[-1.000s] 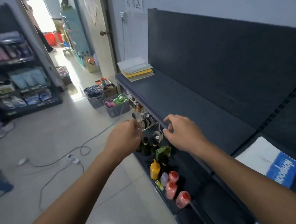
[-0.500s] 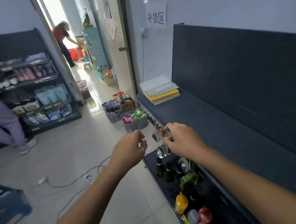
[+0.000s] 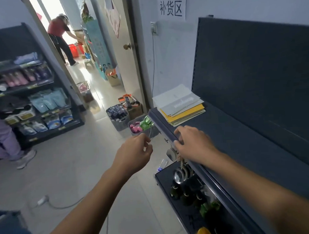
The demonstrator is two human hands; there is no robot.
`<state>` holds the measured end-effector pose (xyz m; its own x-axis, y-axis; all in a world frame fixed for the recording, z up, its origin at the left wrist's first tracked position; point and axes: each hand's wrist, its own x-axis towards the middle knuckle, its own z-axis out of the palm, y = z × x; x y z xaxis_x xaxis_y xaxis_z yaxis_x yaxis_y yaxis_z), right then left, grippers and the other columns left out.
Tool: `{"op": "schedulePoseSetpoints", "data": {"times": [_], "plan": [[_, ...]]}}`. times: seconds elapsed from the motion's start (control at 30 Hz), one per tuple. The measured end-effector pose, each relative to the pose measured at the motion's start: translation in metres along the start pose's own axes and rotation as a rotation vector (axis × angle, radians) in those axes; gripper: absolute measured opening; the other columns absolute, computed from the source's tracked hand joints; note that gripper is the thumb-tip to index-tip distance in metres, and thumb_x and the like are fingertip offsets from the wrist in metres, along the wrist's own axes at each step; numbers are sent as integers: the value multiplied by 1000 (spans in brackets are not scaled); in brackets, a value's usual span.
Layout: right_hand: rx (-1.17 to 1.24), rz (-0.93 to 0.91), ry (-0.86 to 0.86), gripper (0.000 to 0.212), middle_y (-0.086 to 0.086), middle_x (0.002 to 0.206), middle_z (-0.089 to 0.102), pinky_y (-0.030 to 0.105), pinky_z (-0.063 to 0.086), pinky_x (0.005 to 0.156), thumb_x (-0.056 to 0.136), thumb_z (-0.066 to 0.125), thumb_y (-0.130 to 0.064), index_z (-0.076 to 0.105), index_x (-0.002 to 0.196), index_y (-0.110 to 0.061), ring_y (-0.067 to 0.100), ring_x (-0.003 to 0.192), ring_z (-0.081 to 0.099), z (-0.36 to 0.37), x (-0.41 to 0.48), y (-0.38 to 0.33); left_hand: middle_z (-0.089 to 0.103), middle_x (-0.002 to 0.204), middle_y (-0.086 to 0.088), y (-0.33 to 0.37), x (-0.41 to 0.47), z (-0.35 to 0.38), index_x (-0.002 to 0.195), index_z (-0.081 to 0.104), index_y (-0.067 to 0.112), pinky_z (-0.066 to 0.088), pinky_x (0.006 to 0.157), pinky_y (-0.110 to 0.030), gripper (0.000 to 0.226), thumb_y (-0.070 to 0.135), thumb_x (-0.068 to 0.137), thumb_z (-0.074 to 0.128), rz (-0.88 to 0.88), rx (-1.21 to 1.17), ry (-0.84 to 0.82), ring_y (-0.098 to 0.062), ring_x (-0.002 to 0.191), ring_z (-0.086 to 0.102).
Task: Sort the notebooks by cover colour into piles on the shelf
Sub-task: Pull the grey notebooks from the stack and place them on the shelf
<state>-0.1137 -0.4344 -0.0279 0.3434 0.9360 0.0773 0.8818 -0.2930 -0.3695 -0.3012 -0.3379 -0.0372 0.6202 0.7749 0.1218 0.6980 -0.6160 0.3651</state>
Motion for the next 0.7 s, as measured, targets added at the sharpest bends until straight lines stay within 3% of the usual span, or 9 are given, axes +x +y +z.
{"op": "schedulePoseSetpoints", "data": {"times": [0.33,0.5,0.7], "plan": [[-15,110,26,28,-9,102,61,36,51,75,95,57,-36,58,121,-25,17,92,59,27,106,-23,67,103,7,-79,103,-11,111,62,24,55,80,-38,20,34,98,52,81,-34,-28,-14,90,62],[-5,220,62,28,-9,101,60,35,49,76,95,54,-35,57,121,-25,17,92,59,42,153,-46,66,104,9,-124,160,-18,109,62,25,54,75,-29,19,35,98,49,200,-18,-66,-10,89,60],[-1,390,106,30,-6,112,62,36,51,81,96,52,-35,56,124,-25,20,100,61,51,184,-53,66,103,7,-137,226,-15,111,63,23,37,68,-22,22,34,97,50,372,-26,-109,-8,82,53]]}}
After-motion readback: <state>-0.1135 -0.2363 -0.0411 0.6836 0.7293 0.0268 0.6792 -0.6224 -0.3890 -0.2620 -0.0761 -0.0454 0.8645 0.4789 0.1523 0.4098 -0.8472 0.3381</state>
